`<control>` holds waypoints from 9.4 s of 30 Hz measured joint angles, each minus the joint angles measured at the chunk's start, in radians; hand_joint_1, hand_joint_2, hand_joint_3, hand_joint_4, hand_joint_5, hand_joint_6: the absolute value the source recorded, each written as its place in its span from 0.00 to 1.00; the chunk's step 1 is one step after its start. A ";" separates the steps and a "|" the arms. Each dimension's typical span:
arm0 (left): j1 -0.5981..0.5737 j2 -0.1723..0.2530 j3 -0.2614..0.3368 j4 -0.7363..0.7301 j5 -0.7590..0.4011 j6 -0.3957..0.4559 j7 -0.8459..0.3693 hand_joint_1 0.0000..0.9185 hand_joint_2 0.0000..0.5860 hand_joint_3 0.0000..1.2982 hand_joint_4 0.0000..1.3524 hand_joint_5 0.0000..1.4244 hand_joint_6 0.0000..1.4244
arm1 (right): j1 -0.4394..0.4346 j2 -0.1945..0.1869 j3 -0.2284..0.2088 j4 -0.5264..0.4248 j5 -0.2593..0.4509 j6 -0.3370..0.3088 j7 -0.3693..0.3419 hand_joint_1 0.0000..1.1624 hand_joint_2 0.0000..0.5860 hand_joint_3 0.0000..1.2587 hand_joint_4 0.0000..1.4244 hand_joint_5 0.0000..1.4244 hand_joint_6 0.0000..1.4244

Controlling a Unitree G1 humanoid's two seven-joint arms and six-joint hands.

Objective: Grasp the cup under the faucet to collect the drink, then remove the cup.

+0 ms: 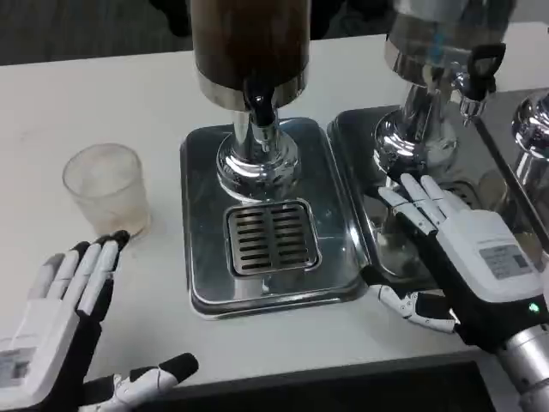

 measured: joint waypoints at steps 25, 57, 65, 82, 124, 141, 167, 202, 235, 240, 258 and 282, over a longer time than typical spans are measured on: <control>-0.457 0.052 0.125 0.711 -0.285 -0.328 0.141 0.05 0.00 0.00 0.00 0.10 0.08 | 0.041 0.104 0.009 -0.088 0.011 0.068 -0.025 0.42 0.65 0.12 0.08 0.04 0.09; -0.841 0.098 -0.063 1.225 -0.286 -0.251 0.067 0.14 0.00 0.00 0.01 0.15 0.12 | 0.042 0.146 0.047 -0.111 0.011 0.073 -0.036 0.42 0.65 0.15 0.11 0.06 0.10; -0.901 0.098 -0.084 1.265 -0.295 -0.221 0.002 0.16 0.00 0.00 0.01 0.16 0.13 | 0.061 0.144 0.045 -0.154 0.012 0.073 -0.036 0.42 0.65 0.16 0.11 0.07 0.11; -0.990 0.074 -0.132 1.309 -0.322 -0.203 -0.104 0.17 0.01 0.00 0.02 0.17 0.14 | 0.101 0.139 0.032 -0.224 0.014 0.085 -0.026 0.42 0.65 0.16 0.11 0.07 0.11; -1.083 -0.021 -0.171 1.344 -0.349 -0.115 -0.131 0.32 0.09 0.07 0.08 0.22 0.19 | 0.153 0.142 0.010 -0.272 0.020 0.103 0.002 0.42 0.65 0.17 0.12 0.08 0.13; -1.078 -0.064 -0.140 1.343 -0.407 -0.136 -0.138 0.58 0.16 0.33 0.36 0.52 0.55 | 0.183 0.141 -0.007 -0.328 0.036 0.114 0.047 0.48 0.65 0.17 0.17 0.10 0.13; -0.998 -0.081 -0.147 1.330 -0.392 -0.233 0.067 0.73 0.00 0.61 0.68 0.77 0.97 | 0.182 0.144 -0.013 -0.335 0.068 0.114 0.073 0.50 0.64 0.17 0.18 0.11 0.13; -0.988 -0.087 -0.237 1.229 -0.276 -0.403 0.073 0.69 0.00 0.61 0.66 0.76 0.97 | 0.172 0.181 0.000 -0.305 0.074 0.094 0.047 0.48 0.65 0.17 0.18 0.11 0.13; -1.062 -0.126 -0.321 1.237 -0.239 -0.390 -0.023 0.55 0.02 0.50 0.52 0.67 0.82 | 0.209 0.220 -0.007 -0.335 0.057 0.094 0.022 0.48 0.65 0.18 0.18 0.11 0.14; -1.080 -0.125 -0.336 1.236 -0.240 -0.390 -0.058 0.37 0.08 0.44 0.43 0.57 0.66 | 0.210 0.221 -0.007 -0.335 0.057 0.094 0.021 0.48 0.65 0.18 0.18 0.11 0.14; -1.081 -0.090 -0.336 1.187 -0.215 -0.389 -0.065 0.22 0.03 0.33 0.11 0.22 0.23 | 0.210 0.221 -0.007 -0.334 0.062 0.094 0.021 0.48 0.65 0.19 0.18 0.12 0.15; -1.009 -0.032 -0.297 1.067 -0.198 -0.463 0.016 0.12 0.02 0.18 0.00 0.06 0.04 | 0.202 0.219 -0.003 -0.329 0.076 0.094 0.022 0.48 0.65 0.20 0.19 0.13 0.15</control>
